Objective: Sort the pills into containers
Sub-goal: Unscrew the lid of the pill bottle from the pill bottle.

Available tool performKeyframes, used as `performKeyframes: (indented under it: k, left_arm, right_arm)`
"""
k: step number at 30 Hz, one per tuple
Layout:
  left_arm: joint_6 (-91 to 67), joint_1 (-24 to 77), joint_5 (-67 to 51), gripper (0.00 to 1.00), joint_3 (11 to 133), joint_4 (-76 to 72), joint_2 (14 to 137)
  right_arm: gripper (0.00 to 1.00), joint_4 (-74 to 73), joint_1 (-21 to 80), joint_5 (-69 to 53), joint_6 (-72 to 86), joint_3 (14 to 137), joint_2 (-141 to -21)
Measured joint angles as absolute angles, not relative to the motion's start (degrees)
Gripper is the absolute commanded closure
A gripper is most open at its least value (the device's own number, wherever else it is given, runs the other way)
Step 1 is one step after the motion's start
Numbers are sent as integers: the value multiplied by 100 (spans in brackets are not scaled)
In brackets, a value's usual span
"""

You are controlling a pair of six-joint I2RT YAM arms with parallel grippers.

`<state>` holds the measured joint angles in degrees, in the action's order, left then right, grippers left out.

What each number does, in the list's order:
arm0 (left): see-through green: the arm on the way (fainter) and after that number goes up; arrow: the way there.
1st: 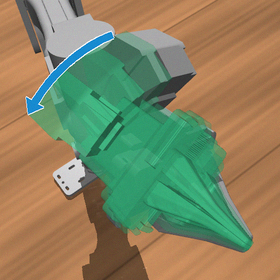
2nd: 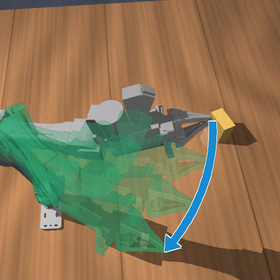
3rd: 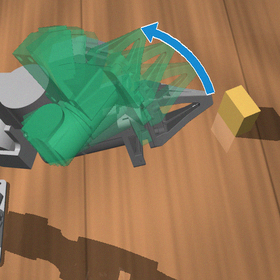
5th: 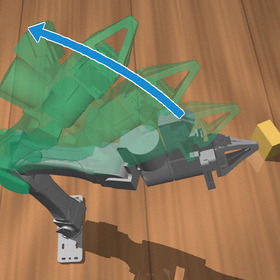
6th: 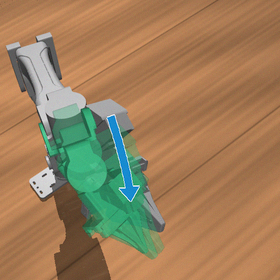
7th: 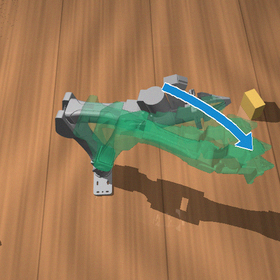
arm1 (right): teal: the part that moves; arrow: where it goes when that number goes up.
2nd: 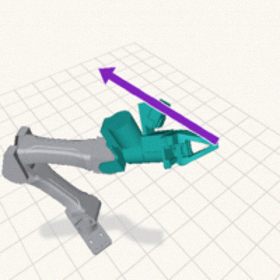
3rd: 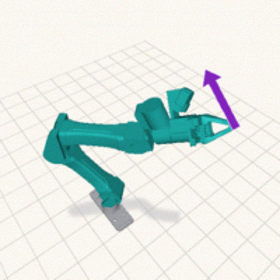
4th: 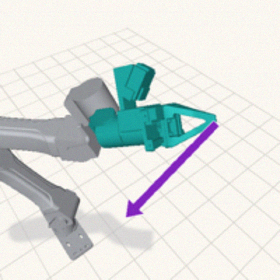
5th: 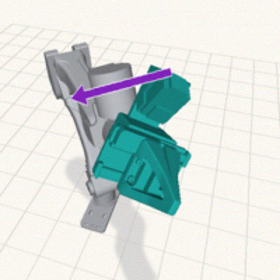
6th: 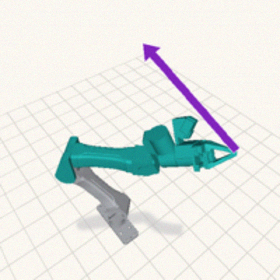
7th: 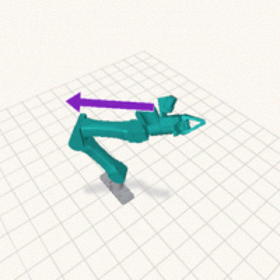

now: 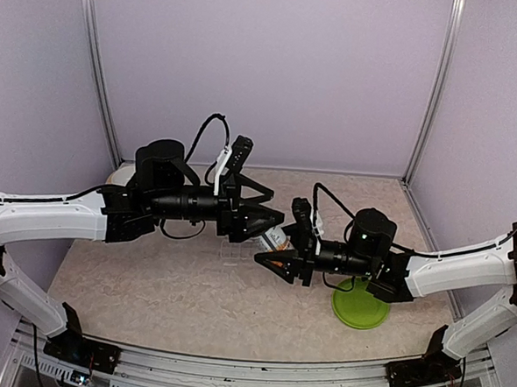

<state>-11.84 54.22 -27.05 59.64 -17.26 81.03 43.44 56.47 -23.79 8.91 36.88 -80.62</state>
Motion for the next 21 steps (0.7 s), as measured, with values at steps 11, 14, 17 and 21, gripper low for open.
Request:
performKeyframes:
  k: [11, 14, 17, 21]
  left_arm:
    - [-1210, 5522, -2871, 25, 5964, -1778, 8178]
    - [-1179, 5520, -2827, 27, 5964, -1793, 8178]
    - [-1168, 5516, -2764, 30, 5964, -1798, 8178]
    - [-1164, 5516, -2698, 30, 5948, -1800, 8173]
  right_arm:
    - [100, 4471, 5653, -2244, 910, 3710, -8147]
    - [100, 4491, 5655, -2150, 915, 3710, -8143]
    - [100, 4525, 5653, -2080, 930, 3682, -8108]
    - [100, 4552, 5642, -1970, 956, 3579, -7990]
